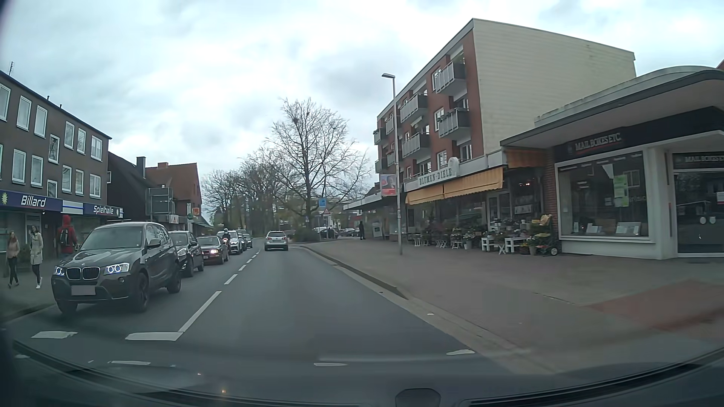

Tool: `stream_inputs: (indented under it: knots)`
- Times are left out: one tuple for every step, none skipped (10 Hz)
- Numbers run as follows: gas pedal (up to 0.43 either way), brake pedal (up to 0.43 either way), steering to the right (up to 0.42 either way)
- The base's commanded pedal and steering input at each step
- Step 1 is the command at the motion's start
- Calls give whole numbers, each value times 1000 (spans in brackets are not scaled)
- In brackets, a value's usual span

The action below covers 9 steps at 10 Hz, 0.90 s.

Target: Follow the waypoints while adhering to traffic rules and regulations

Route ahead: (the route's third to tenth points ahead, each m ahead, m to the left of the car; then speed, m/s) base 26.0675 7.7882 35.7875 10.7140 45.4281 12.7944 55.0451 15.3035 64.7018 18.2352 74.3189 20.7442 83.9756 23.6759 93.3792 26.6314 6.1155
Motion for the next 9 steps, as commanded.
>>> stream_inputs:
  knots:
    - [287,6,-161]
    - [280,0,-160]
    - [280,0,-158]
    - [268,6,-153]
    - [268,0,-140]
    - [268,0,-129]
    - [268,0,-122]
    - [268,0,-110]
    - [268,0,-104]
